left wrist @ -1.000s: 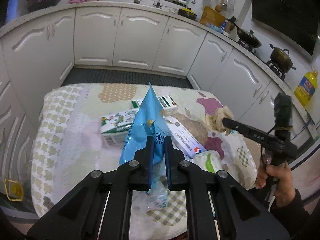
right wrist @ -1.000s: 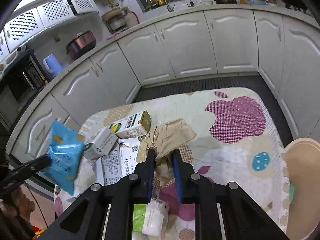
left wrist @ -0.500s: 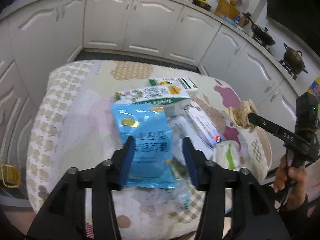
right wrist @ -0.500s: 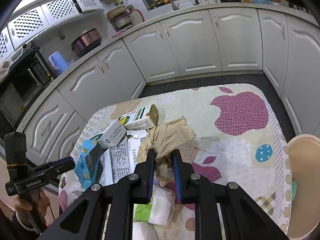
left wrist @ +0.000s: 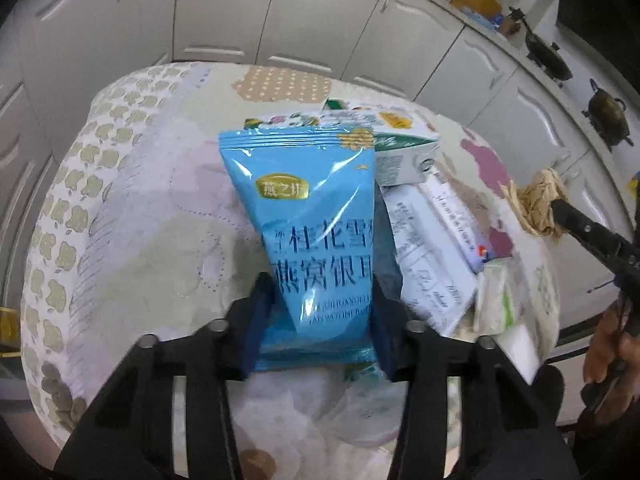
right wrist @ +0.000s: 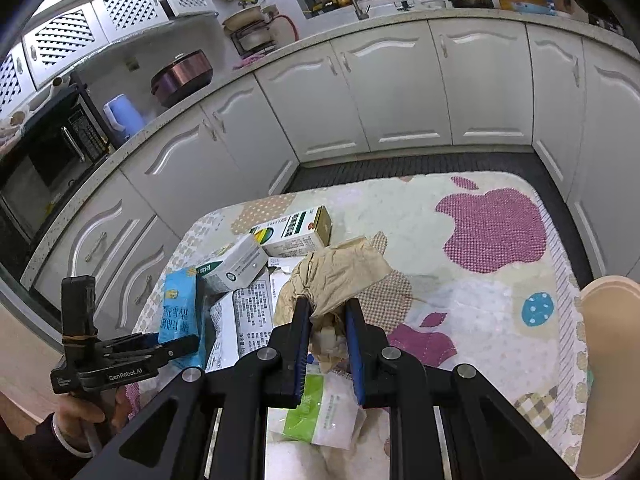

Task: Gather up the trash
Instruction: 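Lift both held items and carry them toward the beige bin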

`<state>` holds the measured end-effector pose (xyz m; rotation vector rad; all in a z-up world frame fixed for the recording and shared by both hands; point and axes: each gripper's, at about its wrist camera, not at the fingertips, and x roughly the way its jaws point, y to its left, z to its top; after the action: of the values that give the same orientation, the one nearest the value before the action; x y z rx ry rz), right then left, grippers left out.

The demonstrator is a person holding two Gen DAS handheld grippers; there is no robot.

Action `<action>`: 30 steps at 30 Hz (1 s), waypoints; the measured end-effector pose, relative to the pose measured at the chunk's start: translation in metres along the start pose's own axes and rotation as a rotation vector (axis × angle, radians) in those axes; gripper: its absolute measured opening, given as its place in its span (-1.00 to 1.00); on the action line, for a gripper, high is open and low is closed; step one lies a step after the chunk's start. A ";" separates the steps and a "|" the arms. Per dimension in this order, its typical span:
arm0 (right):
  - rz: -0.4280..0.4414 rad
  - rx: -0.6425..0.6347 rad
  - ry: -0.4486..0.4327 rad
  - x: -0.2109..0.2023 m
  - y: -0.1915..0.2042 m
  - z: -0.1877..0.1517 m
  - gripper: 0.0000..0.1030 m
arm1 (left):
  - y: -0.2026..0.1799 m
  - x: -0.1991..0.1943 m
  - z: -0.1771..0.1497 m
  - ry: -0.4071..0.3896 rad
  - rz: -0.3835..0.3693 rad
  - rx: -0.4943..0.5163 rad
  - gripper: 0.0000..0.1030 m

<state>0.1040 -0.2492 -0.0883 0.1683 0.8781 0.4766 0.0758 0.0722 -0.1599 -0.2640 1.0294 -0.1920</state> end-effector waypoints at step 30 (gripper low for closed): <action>-0.266 0.140 -0.141 -0.131 -0.121 -0.030 -0.68 | -0.254 0.003 0.035 -0.051 -0.154 0.426 -0.44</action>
<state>0.0500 -0.4185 -0.0555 0.2076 0.7823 0.1527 0.0990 -0.1662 -0.0671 0.0400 0.8934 -0.5334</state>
